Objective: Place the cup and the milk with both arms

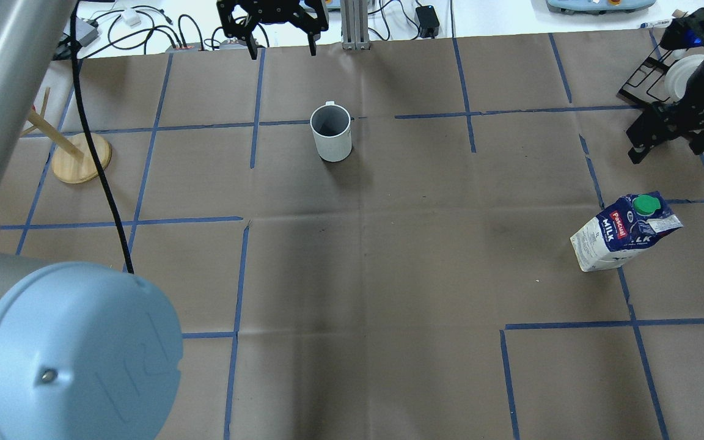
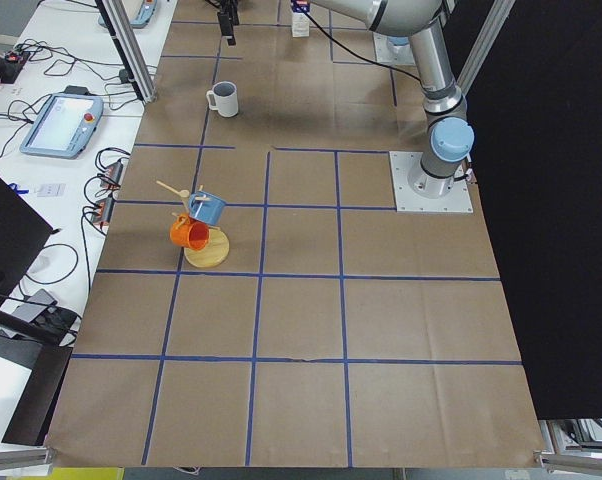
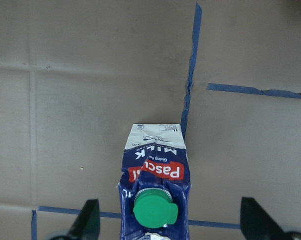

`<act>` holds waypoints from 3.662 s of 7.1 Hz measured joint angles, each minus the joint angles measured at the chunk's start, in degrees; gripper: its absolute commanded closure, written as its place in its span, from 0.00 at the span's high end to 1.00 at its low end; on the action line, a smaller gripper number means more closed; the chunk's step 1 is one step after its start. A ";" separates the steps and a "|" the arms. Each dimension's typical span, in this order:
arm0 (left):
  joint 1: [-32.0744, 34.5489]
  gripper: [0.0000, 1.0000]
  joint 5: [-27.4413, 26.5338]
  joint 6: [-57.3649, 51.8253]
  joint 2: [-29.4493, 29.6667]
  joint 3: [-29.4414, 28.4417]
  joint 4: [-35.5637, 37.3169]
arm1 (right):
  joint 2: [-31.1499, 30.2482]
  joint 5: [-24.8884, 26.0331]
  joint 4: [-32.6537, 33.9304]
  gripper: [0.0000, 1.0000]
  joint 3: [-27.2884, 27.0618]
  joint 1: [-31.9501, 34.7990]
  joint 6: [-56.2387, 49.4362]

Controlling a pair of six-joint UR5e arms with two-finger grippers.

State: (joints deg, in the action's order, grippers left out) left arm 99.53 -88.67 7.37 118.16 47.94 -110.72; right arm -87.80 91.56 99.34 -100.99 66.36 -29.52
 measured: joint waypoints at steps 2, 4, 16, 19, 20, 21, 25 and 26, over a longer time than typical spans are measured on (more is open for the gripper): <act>-1.50 0.94 -2.69 -1.31 -7.85 7.16 -4.84 | -0.85 0.08 1.76 1.00 -3.54 -0.31 0.02; -4.63 0.94 -5.12 -1.32 -17.11 19.70 -2.56 | -1.23 0.03 4.30 1.00 -7.45 -0.35 0.34; -5.92 0.99 -1.27 -1.83 -29.11 42.15 17.12 | -4.32 0.70 -2.22 0.58 -1.55 0.15 3.13; -5.92 0.99 -1.33 -1.92 -29.27 42.34 17.11 | -3.54 0.58 -6.92 0.56 5.82 3.41 5.37; -5.95 0.99 -1.33 -1.92 -29.29 42.38 17.11 | -2.55 0.49 -8.12 0.56 8.39 5.76 7.65; -5.98 0.99 -1.33 -1.94 -29.29 42.40 17.11 | -0.33 0.35 -9.54 0.56 11.92 8.91 10.58; -6.07 0.99 -1.33 -2.23 -29.31 42.50 17.03 | 16.54 0.16 -17.22 0.56 34.39 25.30 28.48; -6.08 0.99 -1.33 -2.26 -29.38 42.68 17.04 | 21.55 0.02 -18.71 0.56 40.55 27.79 31.36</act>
State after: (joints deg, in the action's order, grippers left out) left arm 93.44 -90.00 5.11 88.77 90.62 -93.67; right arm -66.25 91.58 80.63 -60.44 94.14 1.84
